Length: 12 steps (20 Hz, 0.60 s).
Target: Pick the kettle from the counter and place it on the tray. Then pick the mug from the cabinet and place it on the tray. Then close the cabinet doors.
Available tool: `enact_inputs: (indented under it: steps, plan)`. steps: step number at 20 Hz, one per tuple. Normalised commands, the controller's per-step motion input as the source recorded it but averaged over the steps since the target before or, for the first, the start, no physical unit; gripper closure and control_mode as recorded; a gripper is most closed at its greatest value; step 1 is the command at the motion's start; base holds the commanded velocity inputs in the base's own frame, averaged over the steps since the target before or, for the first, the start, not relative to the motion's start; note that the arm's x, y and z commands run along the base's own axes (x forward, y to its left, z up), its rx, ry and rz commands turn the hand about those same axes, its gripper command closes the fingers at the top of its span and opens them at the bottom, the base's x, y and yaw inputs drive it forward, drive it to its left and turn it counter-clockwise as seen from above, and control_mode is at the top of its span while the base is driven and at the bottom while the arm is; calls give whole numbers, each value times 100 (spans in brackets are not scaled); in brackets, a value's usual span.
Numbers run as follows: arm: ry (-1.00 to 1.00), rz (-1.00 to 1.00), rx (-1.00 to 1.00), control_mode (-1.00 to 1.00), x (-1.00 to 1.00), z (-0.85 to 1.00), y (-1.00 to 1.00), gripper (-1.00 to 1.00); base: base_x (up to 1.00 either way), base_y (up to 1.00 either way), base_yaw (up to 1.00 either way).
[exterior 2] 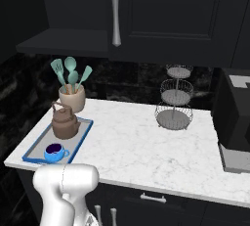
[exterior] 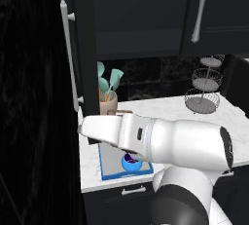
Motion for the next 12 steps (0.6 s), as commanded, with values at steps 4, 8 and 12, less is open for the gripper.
enact_inputs:
  steps: [4,8,12]
  plan:
    - [-8,-27,0,-100,47,-15,18,-100,0,0,0]
    - [-15,-30,0,-100,33,-12,17,-100,0,0,0]
    - [-19,-30,0,-100,19,0,-6,-100,0,0,0]
